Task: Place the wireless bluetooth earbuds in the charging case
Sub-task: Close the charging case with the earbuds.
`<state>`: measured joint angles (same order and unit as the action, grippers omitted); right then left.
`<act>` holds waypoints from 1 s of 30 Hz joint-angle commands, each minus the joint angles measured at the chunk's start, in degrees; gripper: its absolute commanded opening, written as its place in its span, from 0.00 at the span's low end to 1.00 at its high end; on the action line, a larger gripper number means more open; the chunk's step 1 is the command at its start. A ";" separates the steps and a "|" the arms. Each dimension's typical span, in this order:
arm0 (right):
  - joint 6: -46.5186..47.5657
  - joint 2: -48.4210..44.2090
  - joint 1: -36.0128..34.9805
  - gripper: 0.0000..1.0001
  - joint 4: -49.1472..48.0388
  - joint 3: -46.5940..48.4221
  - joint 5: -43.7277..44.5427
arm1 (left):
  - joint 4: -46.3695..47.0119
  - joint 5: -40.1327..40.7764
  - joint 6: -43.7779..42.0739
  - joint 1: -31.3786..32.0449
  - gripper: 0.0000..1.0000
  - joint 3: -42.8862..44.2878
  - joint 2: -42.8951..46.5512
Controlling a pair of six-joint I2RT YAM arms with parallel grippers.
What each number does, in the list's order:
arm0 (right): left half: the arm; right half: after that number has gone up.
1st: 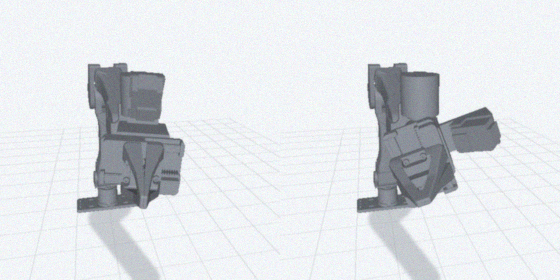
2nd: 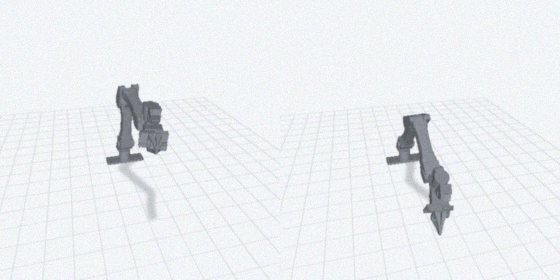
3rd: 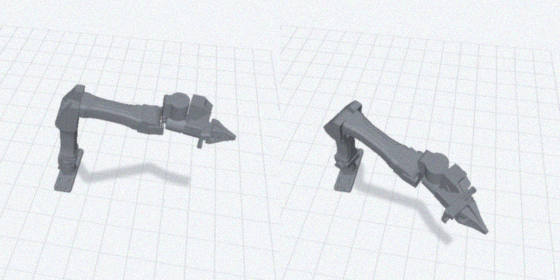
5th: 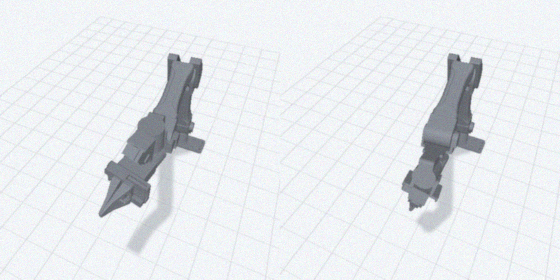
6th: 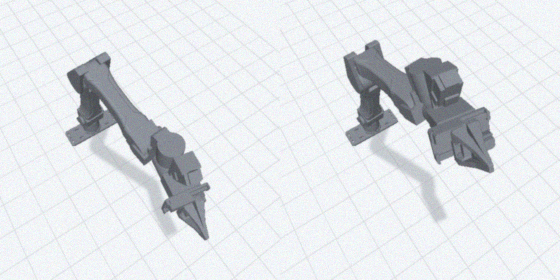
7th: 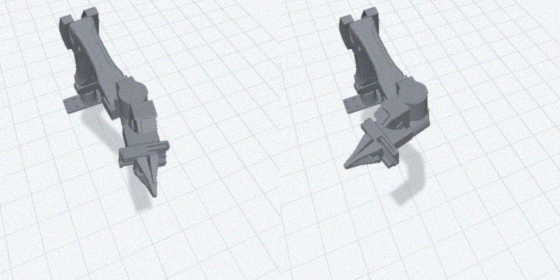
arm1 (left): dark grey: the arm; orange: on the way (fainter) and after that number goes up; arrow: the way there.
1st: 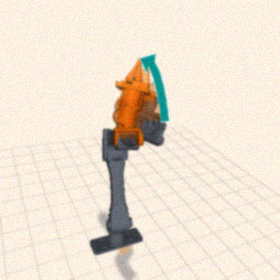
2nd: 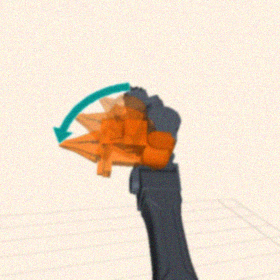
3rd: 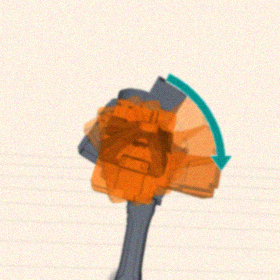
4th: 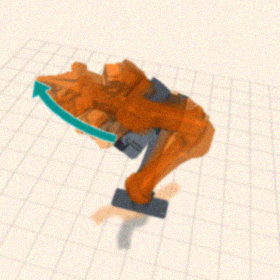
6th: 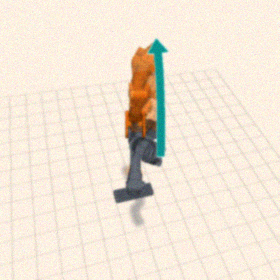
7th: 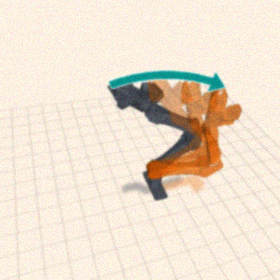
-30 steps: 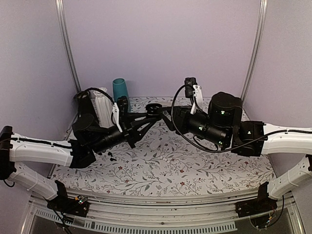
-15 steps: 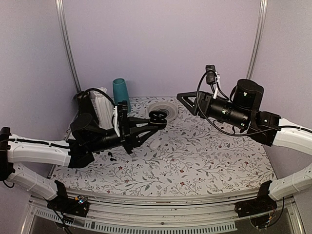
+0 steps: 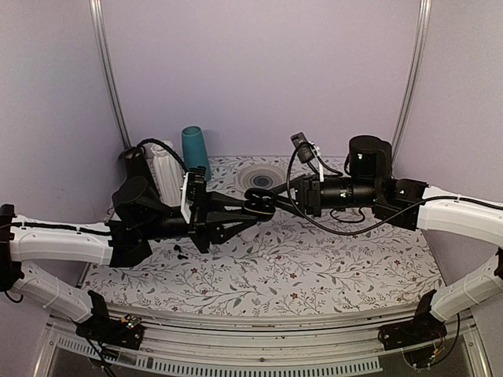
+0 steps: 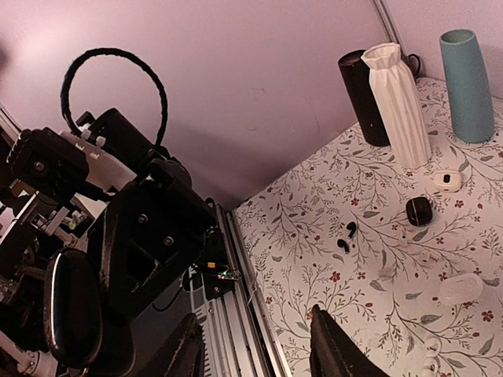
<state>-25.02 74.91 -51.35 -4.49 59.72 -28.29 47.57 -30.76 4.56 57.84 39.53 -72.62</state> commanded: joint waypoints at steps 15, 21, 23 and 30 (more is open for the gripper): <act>1.27 -0.54 -1.64 0.47 -7.18 0.71 -9.67 | -0.37 0.95 1.83 -1.13 0.00 1.08 -1.02; 1.45 -1.57 -1.59 0.47 -7.28 0.27 -8.90 | -0.29 0.95 2.27 -1.28 0.00 0.99 -1.08; 1.63 -1.99 -1.63 0.48 -7.29 0.25 -8.88 | -0.20 1.09 2.49 -1.27 0.00 0.97 -1.01; 1.99 -4.95 -1.64 0.48 -7.29 -1.03 -4.00 | -0.11 0.66 3.23 -1.51 0.00 1.16 -1.12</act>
<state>-24.12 73.25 -52.56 -9.98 59.61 -35.51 47.24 -30.76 6.76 57.25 39.64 -73.25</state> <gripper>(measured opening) 0.478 0.208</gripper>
